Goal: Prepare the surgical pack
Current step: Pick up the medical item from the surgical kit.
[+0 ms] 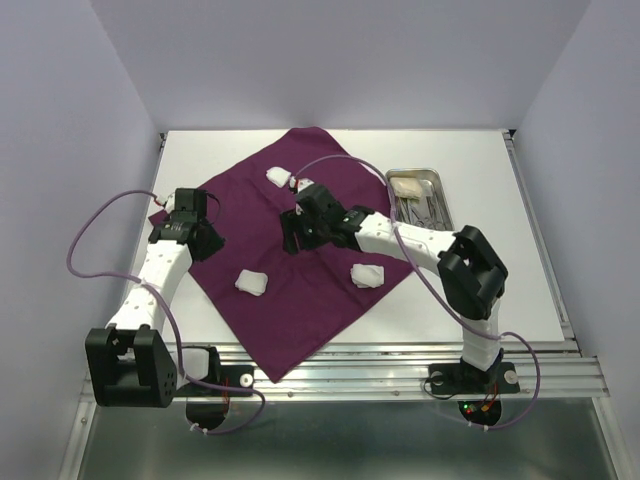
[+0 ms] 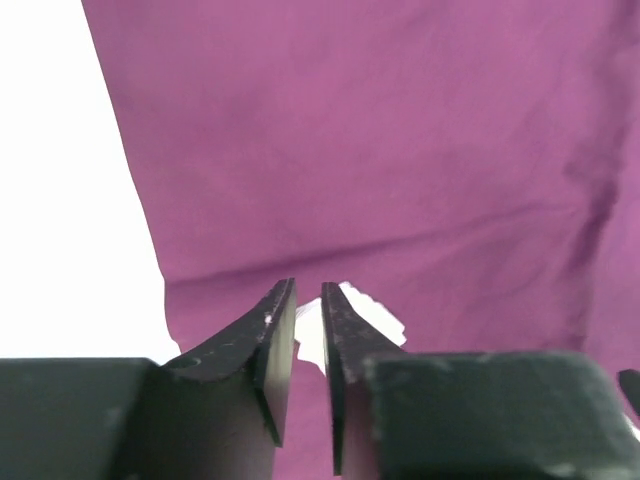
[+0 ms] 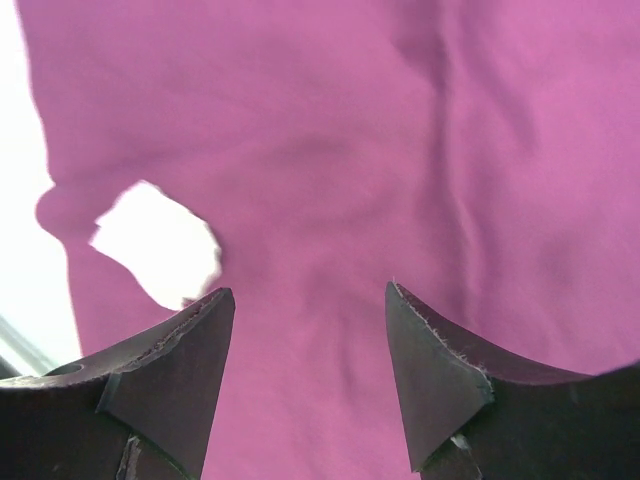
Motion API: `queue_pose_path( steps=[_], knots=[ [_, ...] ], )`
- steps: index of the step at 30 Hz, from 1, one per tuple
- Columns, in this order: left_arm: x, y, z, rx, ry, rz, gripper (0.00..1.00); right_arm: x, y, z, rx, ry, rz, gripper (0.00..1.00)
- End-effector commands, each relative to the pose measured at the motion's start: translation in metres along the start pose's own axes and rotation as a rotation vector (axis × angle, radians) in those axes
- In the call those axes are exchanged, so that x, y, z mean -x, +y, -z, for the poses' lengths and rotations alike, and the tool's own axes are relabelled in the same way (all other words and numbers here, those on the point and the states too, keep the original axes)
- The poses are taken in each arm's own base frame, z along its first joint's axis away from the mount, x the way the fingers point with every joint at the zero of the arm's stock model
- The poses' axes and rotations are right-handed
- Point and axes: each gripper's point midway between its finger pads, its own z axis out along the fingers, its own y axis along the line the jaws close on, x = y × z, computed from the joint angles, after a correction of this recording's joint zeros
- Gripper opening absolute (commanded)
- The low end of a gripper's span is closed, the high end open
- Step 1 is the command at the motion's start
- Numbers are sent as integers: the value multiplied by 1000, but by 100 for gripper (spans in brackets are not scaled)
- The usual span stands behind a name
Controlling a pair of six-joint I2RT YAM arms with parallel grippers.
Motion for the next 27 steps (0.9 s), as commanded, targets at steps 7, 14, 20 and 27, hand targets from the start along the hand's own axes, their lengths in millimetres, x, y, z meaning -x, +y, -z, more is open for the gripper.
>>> queue_pose_path(
  steps=[7,14,20,27],
  knots=[
    [24,-11,18,-46,-87,-10,33,-12,92,-31,368,155,68,76],
    [25,-14,19,-67,-92,-8,33,-34,101,-50,412,253,77,77],
    [20,-14,14,-67,-75,-14,33,-59,103,-60,465,338,60,77],
    [19,-16,12,-76,-66,-15,33,-76,101,-69,481,391,42,76]
  ],
)
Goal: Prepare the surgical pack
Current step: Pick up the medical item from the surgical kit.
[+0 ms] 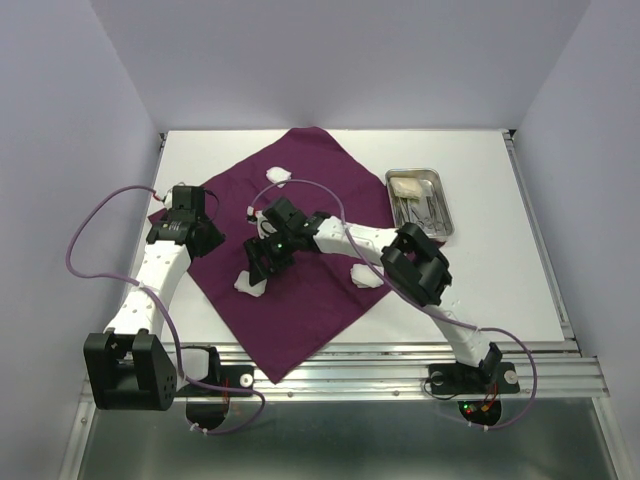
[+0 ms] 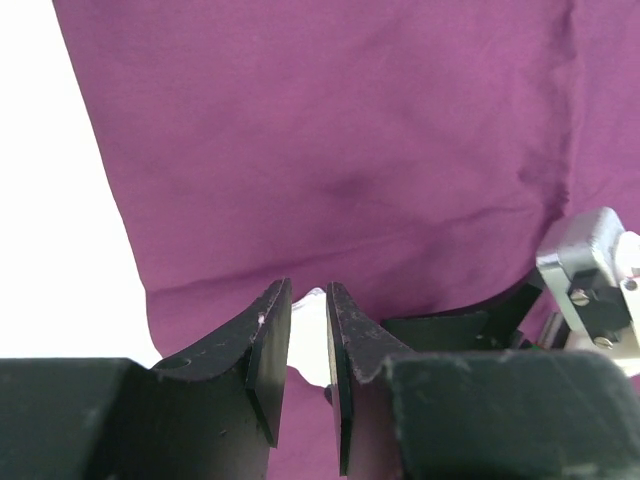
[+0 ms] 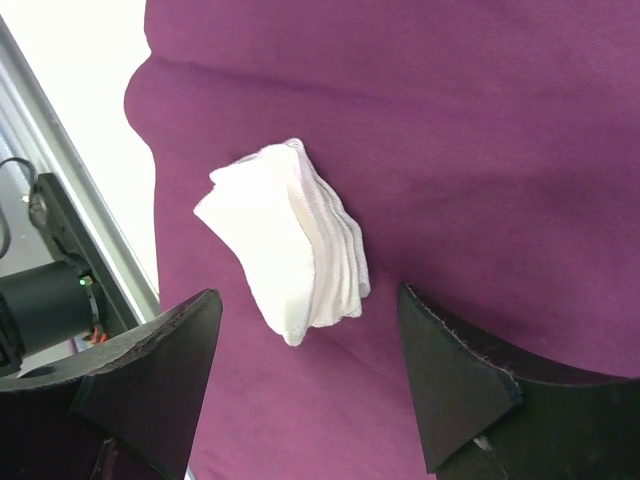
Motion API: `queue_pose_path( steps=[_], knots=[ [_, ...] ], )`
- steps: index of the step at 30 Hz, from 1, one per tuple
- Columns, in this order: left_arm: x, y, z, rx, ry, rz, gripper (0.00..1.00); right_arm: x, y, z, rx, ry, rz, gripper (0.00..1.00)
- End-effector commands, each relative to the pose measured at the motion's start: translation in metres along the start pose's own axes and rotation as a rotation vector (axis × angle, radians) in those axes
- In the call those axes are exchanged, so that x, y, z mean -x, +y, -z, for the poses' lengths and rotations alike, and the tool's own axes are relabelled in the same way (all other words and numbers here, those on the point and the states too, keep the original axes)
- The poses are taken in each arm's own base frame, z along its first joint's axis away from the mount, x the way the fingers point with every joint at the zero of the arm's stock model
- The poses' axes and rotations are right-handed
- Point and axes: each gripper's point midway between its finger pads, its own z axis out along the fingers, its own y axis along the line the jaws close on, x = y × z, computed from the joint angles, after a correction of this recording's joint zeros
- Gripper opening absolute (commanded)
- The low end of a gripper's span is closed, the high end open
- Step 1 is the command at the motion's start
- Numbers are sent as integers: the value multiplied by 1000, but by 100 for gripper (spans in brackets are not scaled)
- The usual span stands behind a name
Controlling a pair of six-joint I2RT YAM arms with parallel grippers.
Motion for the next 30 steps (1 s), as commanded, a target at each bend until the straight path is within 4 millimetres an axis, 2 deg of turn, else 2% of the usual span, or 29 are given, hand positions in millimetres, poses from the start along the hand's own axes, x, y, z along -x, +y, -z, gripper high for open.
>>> queue_pose_path(
  steps=[1,11,18,26,30],
  knots=[
    [4,-4,1,-23,-21,-11,33,-9,0,-12,37,44,-5,76],
    [0,-5,-2,-30,-10,-8,32,-2,5,-17,67,32,-22,68],
    [-1,-4,-4,-29,-8,-9,32,-3,3,-16,52,27,-32,53],
    [0,-4,-4,-23,-13,-6,32,0,7,-10,56,16,-28,28],
    [3,-4,-3,-20,-19,-7,32,6,14,-1,58,-8,-19,12]
  ],
)
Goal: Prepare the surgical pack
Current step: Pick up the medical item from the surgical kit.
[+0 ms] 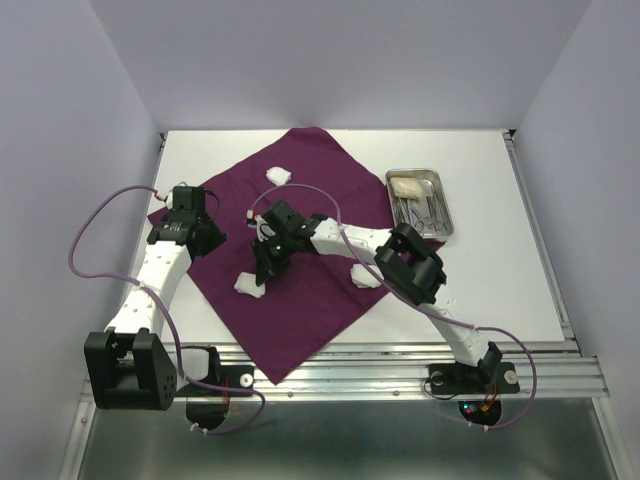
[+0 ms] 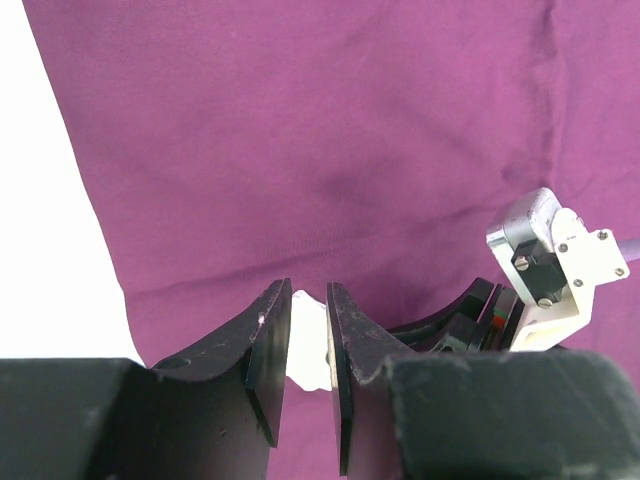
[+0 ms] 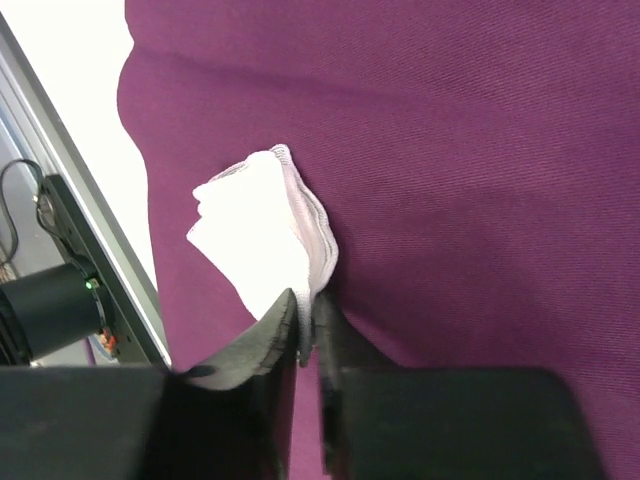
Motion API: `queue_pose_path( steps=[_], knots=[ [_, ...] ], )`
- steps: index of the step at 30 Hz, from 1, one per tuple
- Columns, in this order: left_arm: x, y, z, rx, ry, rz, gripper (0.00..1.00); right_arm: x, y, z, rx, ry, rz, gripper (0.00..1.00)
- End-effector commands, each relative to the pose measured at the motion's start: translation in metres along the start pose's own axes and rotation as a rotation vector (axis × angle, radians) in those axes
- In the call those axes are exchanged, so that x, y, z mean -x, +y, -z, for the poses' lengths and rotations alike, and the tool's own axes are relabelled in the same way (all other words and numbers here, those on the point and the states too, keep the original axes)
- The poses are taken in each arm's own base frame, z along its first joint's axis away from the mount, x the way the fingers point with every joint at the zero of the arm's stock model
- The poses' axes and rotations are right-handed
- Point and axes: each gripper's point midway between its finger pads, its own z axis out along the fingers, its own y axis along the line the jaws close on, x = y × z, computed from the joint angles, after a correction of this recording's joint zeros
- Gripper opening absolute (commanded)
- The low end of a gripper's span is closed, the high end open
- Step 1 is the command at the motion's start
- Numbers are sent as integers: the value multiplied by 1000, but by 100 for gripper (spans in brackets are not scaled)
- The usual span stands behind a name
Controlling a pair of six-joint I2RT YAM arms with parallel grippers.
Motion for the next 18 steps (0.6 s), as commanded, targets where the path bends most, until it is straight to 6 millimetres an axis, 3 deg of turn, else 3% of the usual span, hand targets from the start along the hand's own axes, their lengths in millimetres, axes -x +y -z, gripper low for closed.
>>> queue_pose_path(
  steps=[1,4,10,15,17,18],
  knots=[
    [4,1,0,10,-21,-9,32,13,16,15,4,-52,35,9],
    [7,1,0,13,-27,-10,32,27,18,28,-44,-111,57,1],
    [11,0,1,19,-39,-15,32,63,15,72,-120,-248,55,1],
    [14,-2,-1,17,-43,-19,32,95,-4,132,-178,-382,21,1],
    [15,-3,-2,14,-41,-19,32,103,-18,152,-223,-429,-1,1],
    [15,-4,-2,12,-42,-19,32,107,-33,174,-259,-468,-33,1]
  ],
)
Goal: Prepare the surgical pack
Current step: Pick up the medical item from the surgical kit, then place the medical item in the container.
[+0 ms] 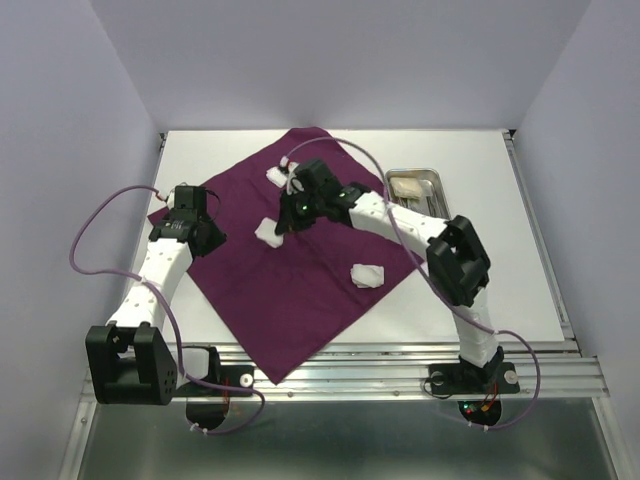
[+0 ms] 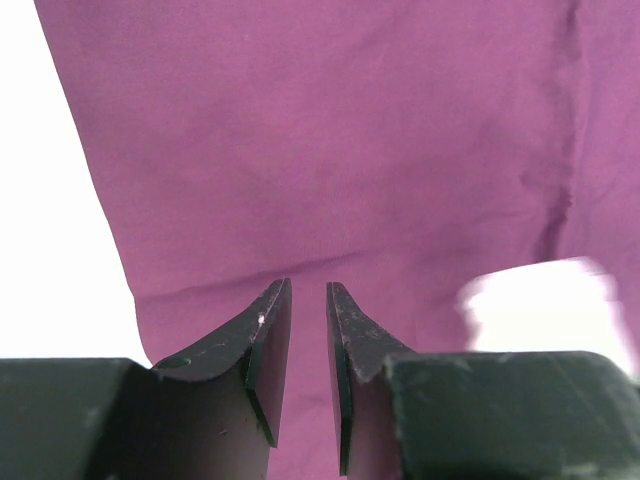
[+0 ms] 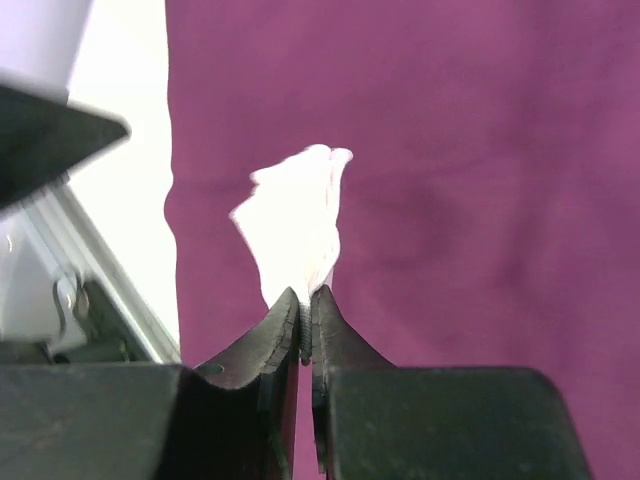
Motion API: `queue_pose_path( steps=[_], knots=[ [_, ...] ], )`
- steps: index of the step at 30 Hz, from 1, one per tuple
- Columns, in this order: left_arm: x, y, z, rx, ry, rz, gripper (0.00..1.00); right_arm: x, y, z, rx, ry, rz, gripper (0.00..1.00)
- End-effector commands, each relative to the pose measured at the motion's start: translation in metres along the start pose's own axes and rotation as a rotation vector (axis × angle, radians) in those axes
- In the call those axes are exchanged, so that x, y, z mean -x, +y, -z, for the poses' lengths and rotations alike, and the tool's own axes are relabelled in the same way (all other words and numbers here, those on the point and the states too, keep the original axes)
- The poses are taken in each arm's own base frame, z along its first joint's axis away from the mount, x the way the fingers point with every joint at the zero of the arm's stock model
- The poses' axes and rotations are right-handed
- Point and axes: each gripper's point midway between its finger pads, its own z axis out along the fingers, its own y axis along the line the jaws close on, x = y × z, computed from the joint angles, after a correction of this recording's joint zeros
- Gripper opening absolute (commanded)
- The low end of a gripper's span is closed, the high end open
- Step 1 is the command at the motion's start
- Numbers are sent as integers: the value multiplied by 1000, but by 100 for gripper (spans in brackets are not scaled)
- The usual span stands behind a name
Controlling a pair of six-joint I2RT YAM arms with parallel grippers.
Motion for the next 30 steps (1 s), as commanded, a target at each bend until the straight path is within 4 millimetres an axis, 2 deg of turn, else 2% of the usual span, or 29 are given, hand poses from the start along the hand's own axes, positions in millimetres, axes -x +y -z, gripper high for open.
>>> queue_pose_path(
  steps=[1,2,3,5,6,7,9,10,13,14,17,22,27,30],
  knots=[
    [16,-8,4,-14,-47,-11,32,56,-44,57,-123,-193,-53,1],
    [17,-9,3,-17,-49,-11,32,62,-55,67,-148,-215,-71,1],
    [18,-9,3,-18,-48,-12,32,69,-76,87,-184,-250,-107,1],
    [17,-10,1,-16,-42,-15,32,77,-99,110,-234,-298,-146,1],
    [19,-11,1,-18,-46,-15,32,79,-111,121,-257,-320,-170,1],
    [19,-11,1,-19,-47,-17,32,82,-130,142,-297,-355,-201,1],
    [20,-12,-1,-21,-44,-20,32,83,-152,164,-360,-395,-237,1],
    [21,-13,-1,-24,-46,-23,32,81,-174,186,-412,-428,-274,1],
    [21,-16,-3,-28,-41,-26,32,74,-205,213,-482,-468,-349,1],
    [21,-16,-5,-27,-38,-30,32,66,-225,229,-525,-486,-389,1],
    [22,-17,-6,-29,-35,-33,32,49,-255,250,-590,-512,-468,1],
    [22,-18,-7,-32,-31,-37,32,28,-279,265,-645,-535,-553,1],
    [21,-19,-8,-35,-25,-39,32,12,-288,256,-646,-536,-608,1],
    [21,-19,-8,-37,-25,-40,32,10,-290,251,-630,-542,-616,1]
  ],
)
